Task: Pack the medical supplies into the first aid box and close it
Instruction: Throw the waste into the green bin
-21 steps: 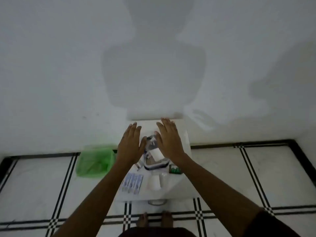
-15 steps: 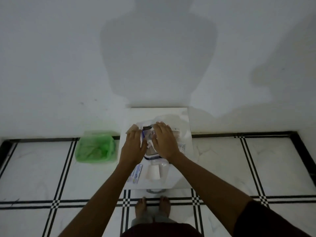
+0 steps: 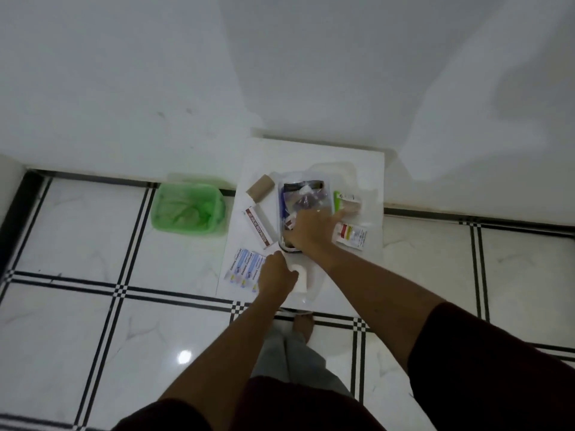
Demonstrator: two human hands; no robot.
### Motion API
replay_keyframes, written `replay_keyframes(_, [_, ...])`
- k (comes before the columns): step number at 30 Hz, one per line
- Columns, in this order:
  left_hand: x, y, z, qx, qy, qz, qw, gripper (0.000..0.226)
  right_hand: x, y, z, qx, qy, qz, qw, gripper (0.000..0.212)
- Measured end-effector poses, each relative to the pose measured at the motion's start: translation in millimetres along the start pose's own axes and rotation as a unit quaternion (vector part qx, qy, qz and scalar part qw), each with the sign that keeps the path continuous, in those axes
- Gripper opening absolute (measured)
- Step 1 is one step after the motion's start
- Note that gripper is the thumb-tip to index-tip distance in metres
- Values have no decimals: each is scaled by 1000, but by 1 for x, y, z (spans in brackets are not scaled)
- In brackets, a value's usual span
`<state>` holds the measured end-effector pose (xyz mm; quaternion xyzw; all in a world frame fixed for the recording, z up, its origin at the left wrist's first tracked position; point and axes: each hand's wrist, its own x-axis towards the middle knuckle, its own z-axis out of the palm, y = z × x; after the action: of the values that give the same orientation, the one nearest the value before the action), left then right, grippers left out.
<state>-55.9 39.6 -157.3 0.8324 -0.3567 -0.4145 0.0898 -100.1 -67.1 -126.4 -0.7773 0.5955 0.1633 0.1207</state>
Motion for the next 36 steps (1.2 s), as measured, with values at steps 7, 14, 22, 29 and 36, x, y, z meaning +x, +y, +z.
replay_keyframes(7, [14, -7, 24, 9, 2, -13, 1000, 53, 5, -4, 4, 51, 55, 28, 997, 19])
replay_keyframes(14, [5, 4, -51, 54, -111, -51, 991, 13, -11, 10, -42, 176, 120, 56, 976, 11])
replay_keyframes(22, [16, -31, -195, -98, 12, -117, 988, 13, -16, -60, -82, 163, 167, -107, 967, 14])
replay_keyframes(29, [78, -111, -248, -262, 142, -133, 945, 22, 14, -173, -58, 58, 159, -218, 961, 16])
replay_keyframes(36, [204, -208, -278, -282, 127, -186, 933, 15, 94, -307, 11, -25, 58, -280, 958, 10])
